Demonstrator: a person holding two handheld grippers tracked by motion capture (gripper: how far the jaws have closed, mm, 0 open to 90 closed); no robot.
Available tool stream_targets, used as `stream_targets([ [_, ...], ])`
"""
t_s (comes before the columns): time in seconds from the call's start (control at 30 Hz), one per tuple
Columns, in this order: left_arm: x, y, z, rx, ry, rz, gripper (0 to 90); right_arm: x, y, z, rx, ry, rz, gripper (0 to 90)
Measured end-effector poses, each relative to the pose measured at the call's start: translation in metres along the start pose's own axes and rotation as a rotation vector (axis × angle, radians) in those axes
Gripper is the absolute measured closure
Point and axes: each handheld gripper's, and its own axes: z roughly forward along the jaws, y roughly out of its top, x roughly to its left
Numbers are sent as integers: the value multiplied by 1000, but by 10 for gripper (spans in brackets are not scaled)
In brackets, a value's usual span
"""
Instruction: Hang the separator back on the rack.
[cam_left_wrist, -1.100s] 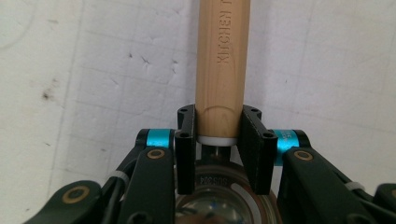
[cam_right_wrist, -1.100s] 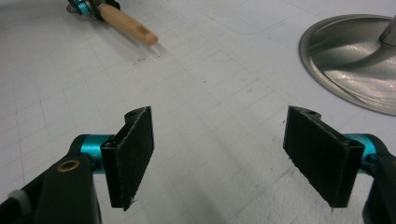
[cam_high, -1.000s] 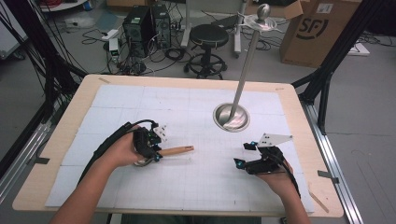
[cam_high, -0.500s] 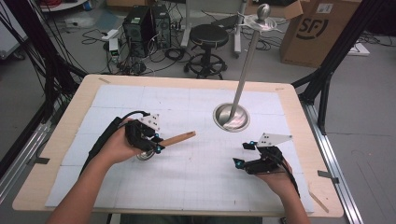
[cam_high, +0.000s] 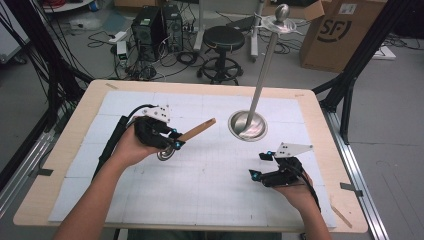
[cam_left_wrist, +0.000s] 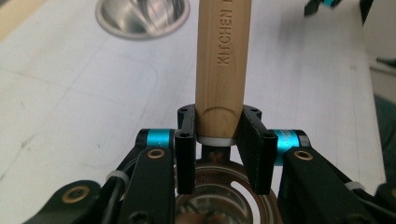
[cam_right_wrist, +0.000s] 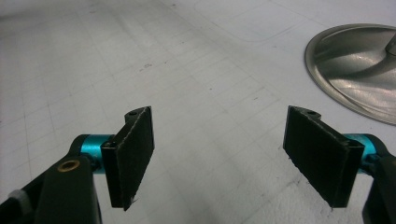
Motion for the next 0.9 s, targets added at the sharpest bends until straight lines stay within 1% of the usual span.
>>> stream_targets([
  [0.03,0,2,0,-20,2,0,693,0,0,0,-2,0,0,237],
  [0.13,0,9,-1,-53,20,10,693,0,0,1,5,1,-2,237],
  [0.2,0,13,0,-69,26,2,692,0,0,1,3,4,-7,237],
  [0.33,3,22,4,-100,21,-12,692,0,1,1,-2,6,-8,237],
  [0.5,7,32,5,-168,23,-33,692,0,0,2,0,10,-16,237],
  [0.57,8,36,5,-181,21,-34,692,0,0,2,9,5,-21,237],
  [0.7,13,45,0,-224,14,-36,692,-1,0,3,8,8,-21,237],
  [0.73,15,48,-1,-249,12,-40,692,-1,0,3,10,7,-17,237],
  [0.8,18,52,-3,-279,7,-44,692,-1,0,3,10,8,-20,237],
  [0.9,21,62,-6,-315,11,-42,693,0,0,4,17,8,-23,237],
])
